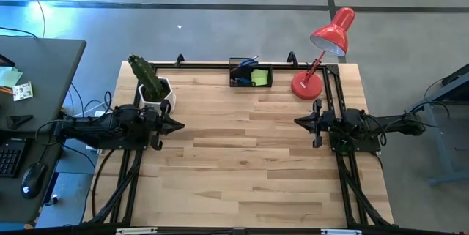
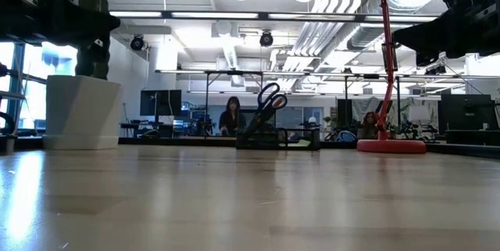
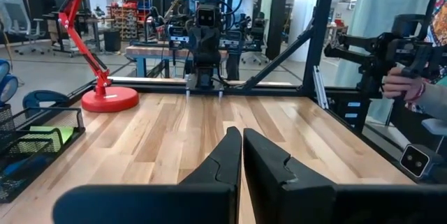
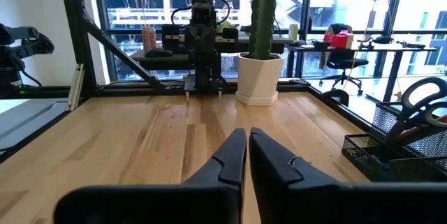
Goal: Pick and place office supplies into organizer
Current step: Return to Home Position
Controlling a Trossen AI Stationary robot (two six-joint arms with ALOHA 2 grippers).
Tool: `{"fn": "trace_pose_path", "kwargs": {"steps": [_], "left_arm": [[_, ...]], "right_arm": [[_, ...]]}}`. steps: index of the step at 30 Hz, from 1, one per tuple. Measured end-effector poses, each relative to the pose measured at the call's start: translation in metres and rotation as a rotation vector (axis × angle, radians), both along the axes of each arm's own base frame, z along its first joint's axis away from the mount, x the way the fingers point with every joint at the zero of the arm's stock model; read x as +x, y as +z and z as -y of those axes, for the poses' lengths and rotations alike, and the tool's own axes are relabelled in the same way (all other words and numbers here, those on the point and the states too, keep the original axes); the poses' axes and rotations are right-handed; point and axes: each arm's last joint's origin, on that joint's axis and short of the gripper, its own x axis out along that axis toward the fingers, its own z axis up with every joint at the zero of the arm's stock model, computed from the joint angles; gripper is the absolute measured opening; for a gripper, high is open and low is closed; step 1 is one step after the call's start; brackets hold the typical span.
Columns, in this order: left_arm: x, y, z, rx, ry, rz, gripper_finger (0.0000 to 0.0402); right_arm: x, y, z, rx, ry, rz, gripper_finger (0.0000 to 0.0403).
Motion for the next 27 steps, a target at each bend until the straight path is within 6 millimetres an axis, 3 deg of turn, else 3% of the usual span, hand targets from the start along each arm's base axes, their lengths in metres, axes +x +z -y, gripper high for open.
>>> {"fn": "trace_pose_path", "kwargs": {"steps": [27], "left_arm": [[0.0000,0.0000,0.0000,-0.001,0.000,0.000,0.0014]], "right_arm": [[0.0000,0.0000,0.0000,0.000,-0.002,0.000,0.0020]]}}
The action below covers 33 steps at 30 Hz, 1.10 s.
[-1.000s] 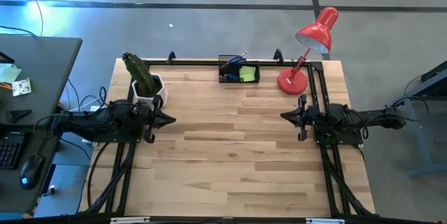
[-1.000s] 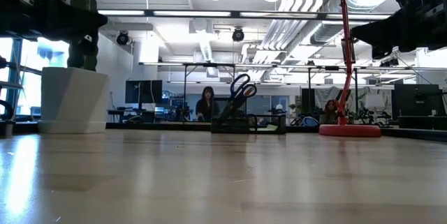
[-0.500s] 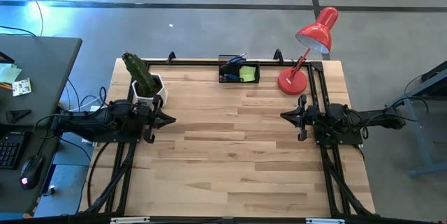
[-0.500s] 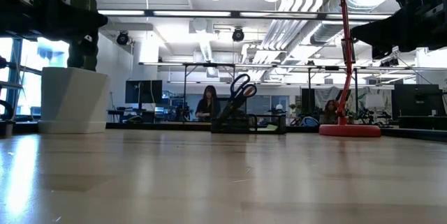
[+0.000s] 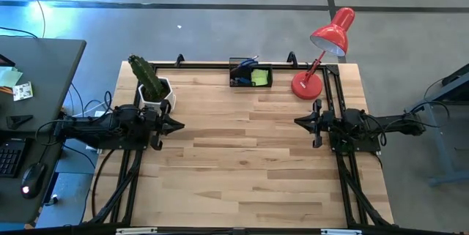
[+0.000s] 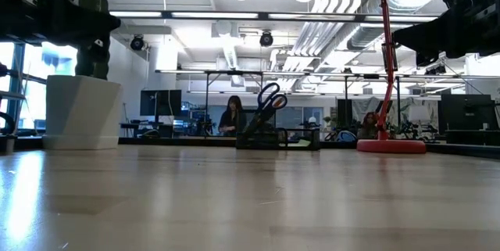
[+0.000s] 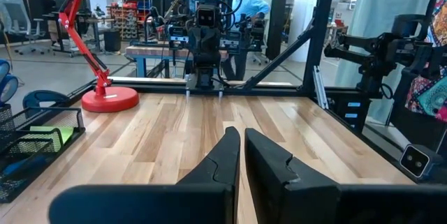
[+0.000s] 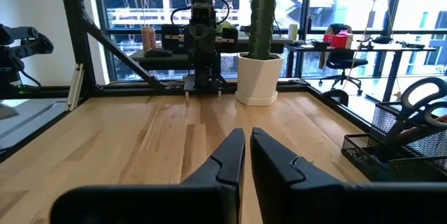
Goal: Pick and place office supplies into organizer
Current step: Return to Home Position
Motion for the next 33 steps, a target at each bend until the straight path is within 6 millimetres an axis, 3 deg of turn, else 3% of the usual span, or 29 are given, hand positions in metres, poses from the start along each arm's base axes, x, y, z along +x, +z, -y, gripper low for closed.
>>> {"fn": "trace_pose_path", "kwargs": {"steps": [33], "left_arm": [[0.0000,0.0000,0.0000,0.000,0.000,0.000,0.0010]], "right_arm": [[0.0000,0.0000,0.0000,0.000,-0.001,0.000,0.0021]]}}
